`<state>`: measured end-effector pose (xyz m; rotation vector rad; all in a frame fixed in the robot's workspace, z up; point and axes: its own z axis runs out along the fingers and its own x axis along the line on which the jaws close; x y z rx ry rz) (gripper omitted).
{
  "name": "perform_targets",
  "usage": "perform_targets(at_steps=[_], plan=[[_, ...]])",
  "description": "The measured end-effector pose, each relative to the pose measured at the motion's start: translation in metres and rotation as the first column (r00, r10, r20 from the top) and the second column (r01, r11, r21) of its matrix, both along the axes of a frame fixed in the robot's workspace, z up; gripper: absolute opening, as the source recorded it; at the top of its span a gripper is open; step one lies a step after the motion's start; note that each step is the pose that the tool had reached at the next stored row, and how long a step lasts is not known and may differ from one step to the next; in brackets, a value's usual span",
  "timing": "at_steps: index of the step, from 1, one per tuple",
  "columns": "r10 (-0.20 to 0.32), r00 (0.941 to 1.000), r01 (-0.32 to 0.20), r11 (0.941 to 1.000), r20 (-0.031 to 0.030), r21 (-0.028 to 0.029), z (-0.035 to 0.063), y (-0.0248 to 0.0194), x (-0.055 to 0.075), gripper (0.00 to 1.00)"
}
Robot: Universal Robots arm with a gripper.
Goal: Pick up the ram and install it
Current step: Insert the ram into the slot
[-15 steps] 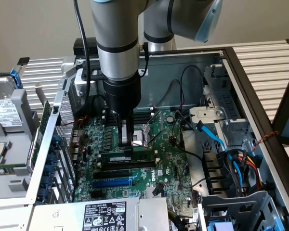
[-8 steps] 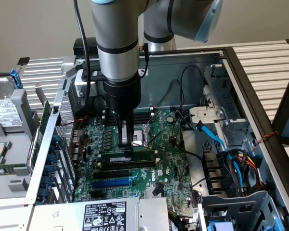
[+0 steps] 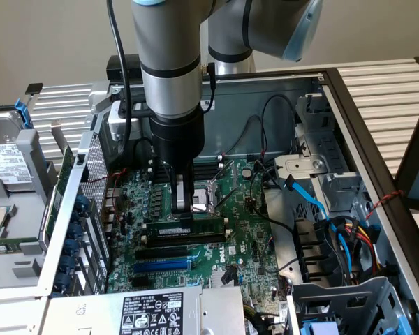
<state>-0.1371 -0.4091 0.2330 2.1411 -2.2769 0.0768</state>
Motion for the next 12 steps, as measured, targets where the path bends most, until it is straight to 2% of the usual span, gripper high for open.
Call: perform_targets(at_steps=[12], plan=[[0.0,1.0,0.0,1.0,-0.0002,-0.0002,0.0007,0.0,-0.0001,0.12]])
